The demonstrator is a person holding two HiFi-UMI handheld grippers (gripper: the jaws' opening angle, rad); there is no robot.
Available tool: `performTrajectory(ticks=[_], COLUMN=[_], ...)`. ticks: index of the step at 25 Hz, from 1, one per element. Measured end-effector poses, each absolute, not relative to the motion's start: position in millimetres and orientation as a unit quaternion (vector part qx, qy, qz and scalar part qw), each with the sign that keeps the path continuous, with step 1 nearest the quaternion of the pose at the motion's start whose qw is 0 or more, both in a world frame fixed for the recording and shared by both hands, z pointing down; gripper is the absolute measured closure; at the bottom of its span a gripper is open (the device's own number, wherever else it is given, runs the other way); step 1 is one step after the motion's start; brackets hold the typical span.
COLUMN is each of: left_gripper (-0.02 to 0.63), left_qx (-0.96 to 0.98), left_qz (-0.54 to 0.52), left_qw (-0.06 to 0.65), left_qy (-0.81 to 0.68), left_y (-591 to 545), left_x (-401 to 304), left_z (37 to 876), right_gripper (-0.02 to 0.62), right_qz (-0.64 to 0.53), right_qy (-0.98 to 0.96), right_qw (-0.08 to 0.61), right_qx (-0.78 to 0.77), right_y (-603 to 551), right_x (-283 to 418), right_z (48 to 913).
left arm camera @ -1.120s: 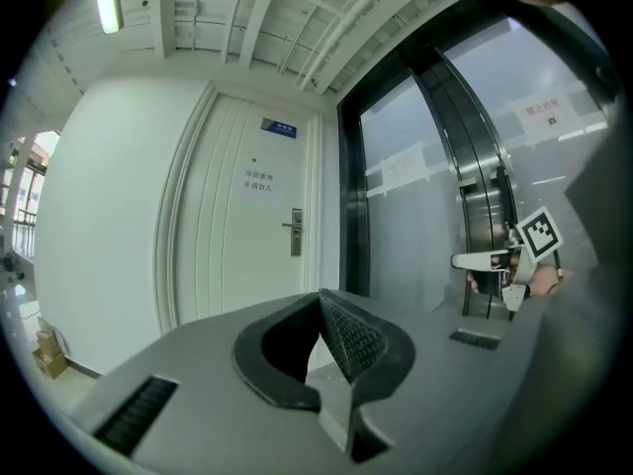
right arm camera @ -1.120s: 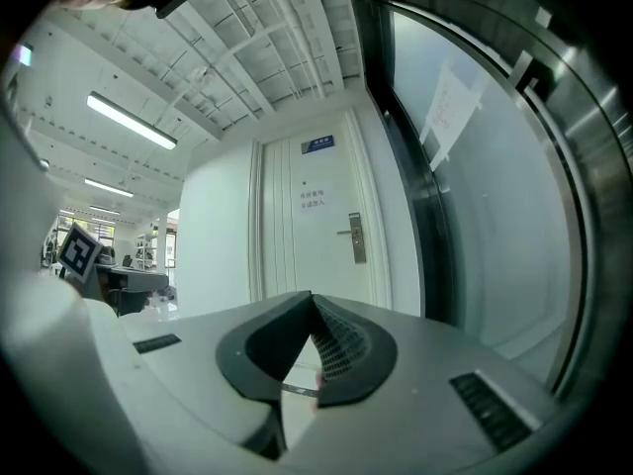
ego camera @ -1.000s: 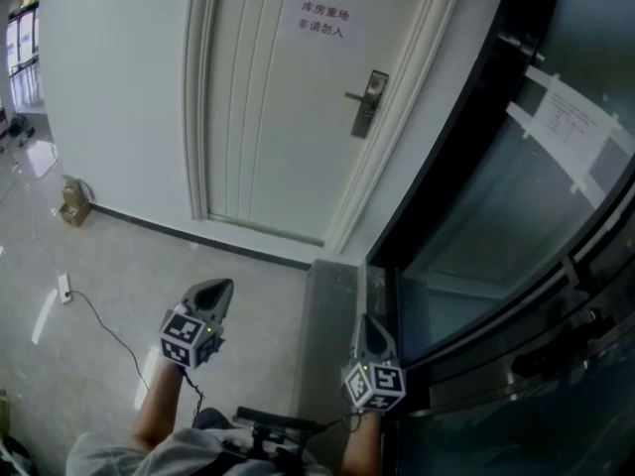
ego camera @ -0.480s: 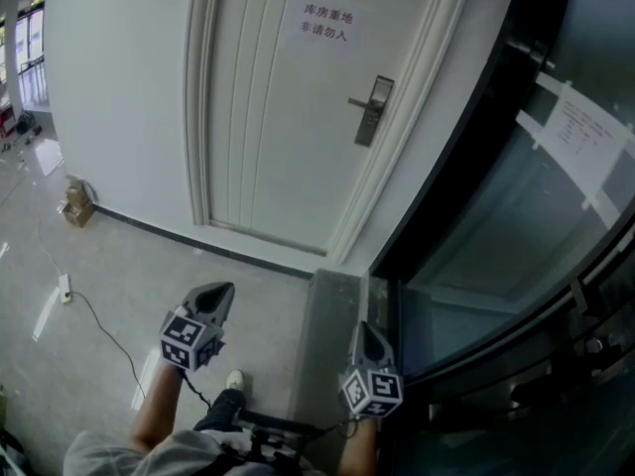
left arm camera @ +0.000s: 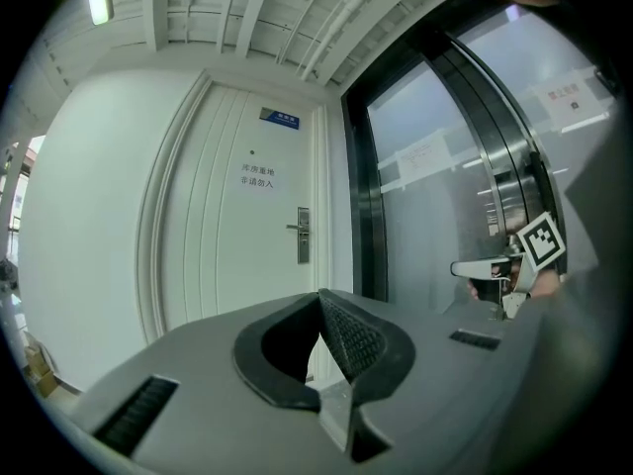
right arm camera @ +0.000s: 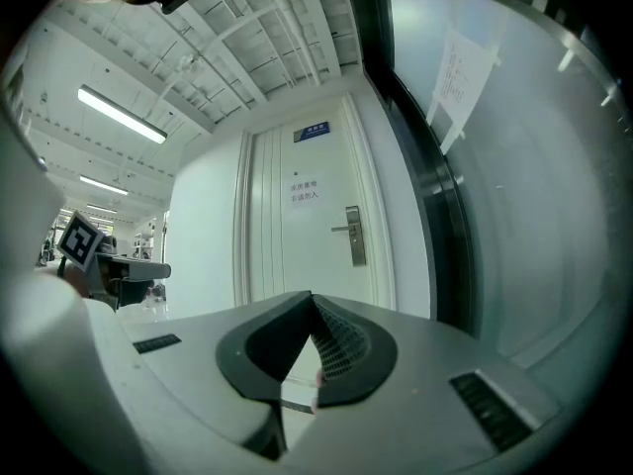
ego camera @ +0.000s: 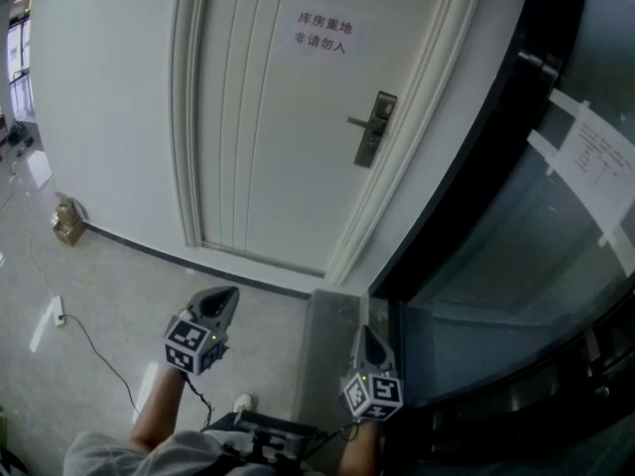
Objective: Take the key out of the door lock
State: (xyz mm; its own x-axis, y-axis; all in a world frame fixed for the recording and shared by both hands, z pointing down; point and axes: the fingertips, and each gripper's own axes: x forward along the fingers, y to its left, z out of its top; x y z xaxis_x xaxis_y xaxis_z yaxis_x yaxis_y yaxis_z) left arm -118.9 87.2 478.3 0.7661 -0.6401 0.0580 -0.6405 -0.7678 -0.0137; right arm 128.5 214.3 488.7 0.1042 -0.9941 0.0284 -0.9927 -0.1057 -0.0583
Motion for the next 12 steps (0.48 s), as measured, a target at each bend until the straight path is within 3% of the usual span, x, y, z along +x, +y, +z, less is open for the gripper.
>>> performTrajectory(ticks=[12], left_gripper=[0.614], left_qx=[0.945], left_qz=[0.015], left_qw=[0.018], left_qy=[-0.326], left_y=[-20.4], left_x=[-104.6], left_z=[472.9], right_gripper=[0.593], right_qz=[-0.040], right_qy=[0.656], right_qw=[0.009], right_qx=[-0.753], right_y=[112.5], right_x=[144.6], right_z=[482.1])
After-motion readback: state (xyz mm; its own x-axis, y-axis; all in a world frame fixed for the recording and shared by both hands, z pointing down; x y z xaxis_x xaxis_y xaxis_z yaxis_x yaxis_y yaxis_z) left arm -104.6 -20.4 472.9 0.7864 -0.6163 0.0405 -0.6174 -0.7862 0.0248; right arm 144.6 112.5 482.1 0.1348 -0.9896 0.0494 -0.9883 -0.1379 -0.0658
